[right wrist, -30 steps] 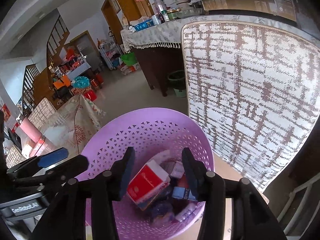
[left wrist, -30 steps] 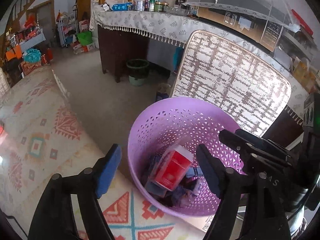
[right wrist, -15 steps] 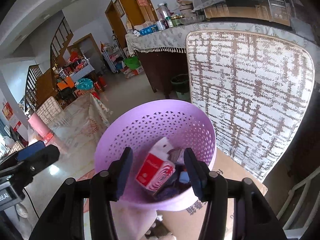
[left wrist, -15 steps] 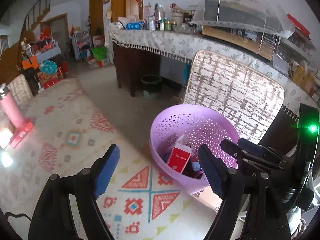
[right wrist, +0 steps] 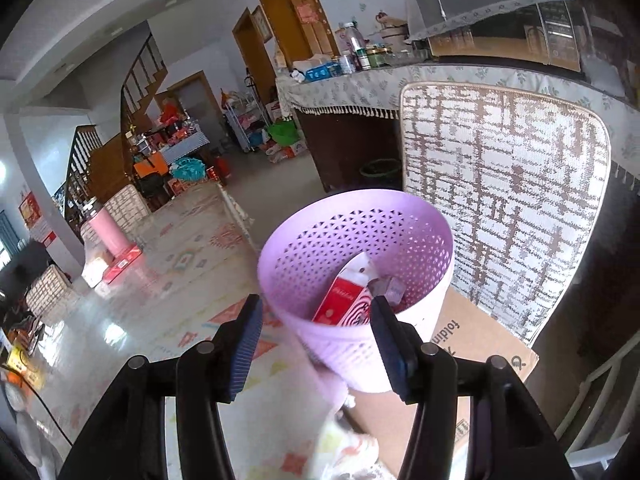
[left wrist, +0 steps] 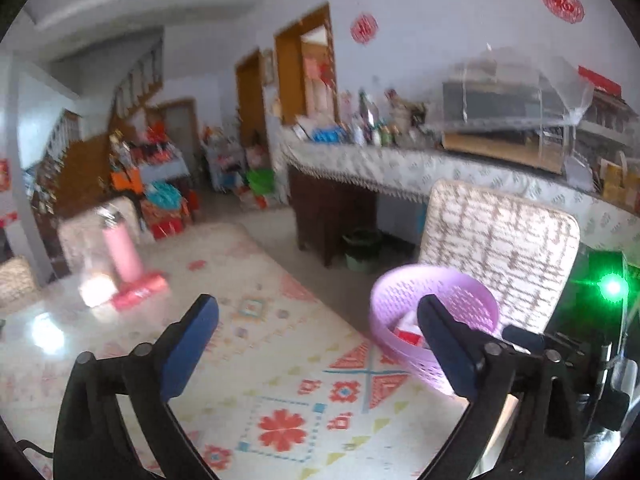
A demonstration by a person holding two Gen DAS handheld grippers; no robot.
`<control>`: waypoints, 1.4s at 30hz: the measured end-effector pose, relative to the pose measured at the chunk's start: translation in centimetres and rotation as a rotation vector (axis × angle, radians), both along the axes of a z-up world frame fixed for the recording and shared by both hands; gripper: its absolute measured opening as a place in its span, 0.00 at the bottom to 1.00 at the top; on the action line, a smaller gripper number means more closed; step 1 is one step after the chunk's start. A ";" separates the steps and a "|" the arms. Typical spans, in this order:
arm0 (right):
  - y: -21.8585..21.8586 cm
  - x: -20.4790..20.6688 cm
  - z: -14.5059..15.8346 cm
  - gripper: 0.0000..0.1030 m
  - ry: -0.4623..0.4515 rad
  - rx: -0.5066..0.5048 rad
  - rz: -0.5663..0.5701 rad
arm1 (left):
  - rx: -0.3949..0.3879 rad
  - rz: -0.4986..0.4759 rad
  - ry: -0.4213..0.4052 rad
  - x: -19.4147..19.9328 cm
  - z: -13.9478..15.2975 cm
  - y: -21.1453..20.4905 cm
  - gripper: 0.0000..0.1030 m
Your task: Collect trash
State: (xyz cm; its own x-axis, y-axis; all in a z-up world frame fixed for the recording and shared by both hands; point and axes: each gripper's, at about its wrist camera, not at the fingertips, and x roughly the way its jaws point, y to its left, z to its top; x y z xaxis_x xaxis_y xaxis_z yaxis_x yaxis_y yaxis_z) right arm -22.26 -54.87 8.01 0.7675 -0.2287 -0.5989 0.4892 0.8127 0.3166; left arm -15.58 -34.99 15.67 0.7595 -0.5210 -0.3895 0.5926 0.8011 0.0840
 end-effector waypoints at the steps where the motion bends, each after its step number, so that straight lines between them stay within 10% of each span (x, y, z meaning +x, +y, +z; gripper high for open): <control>1: 0.6 -0.2 0.0 0.58 0.000 -0.005 0.004 | -0.004 0.021 -0.031 -0.5 0.2 0.7 0.98; 10: 4.5 -1.0 0.7 0.62 0.008 -0.065 0.046 | -0.048 0.123 -0.143 -3.6 0.0 5.4 0.99; 42: 4.5 -1.7 -2.0 0.67 0.088 -0.094 0.023 | 0.106 0.066 0.109 -0.8 -4.8 2.6 0.99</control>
